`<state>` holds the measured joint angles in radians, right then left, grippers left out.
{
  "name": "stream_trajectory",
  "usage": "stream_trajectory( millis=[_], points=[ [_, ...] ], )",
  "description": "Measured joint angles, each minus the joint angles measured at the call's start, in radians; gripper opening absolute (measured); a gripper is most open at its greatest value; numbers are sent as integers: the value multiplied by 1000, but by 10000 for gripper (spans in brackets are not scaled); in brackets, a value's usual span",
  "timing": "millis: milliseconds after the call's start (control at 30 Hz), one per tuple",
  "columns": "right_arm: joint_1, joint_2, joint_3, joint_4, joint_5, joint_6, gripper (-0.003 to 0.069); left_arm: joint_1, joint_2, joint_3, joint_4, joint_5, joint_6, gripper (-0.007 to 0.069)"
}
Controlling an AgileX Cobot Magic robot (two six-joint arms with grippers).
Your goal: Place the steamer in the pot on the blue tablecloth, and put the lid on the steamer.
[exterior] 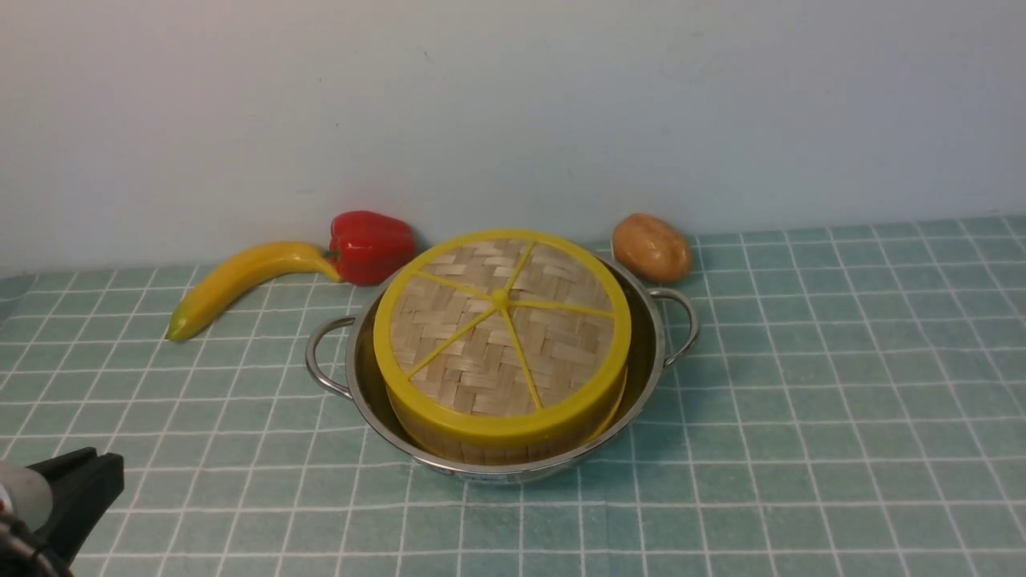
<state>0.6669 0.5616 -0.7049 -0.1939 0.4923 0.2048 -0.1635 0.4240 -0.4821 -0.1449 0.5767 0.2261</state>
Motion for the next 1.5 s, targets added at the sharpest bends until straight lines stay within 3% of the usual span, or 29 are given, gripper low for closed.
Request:
stream_trajectory(
  millis=[233,567,733,833,1500],
  points=[
    [-20,-22,151,-20,-8,-3,0,0,0,0,0,0,-1,85],
    [-446,-368,550,-17,-224,46,13,0,0,0,-1,0,-2,107],
    [-607,-508,690,-17,-255,49,24,0,0,0,-1,0,-2,116],
    [-654,-550,712,-17,-255,49,31,0,0,0,-1,0,-2,117],
    [-680,-558,712,-9,-247,49,97,1,-3,0,-1,0,-2,129]
  ],
)
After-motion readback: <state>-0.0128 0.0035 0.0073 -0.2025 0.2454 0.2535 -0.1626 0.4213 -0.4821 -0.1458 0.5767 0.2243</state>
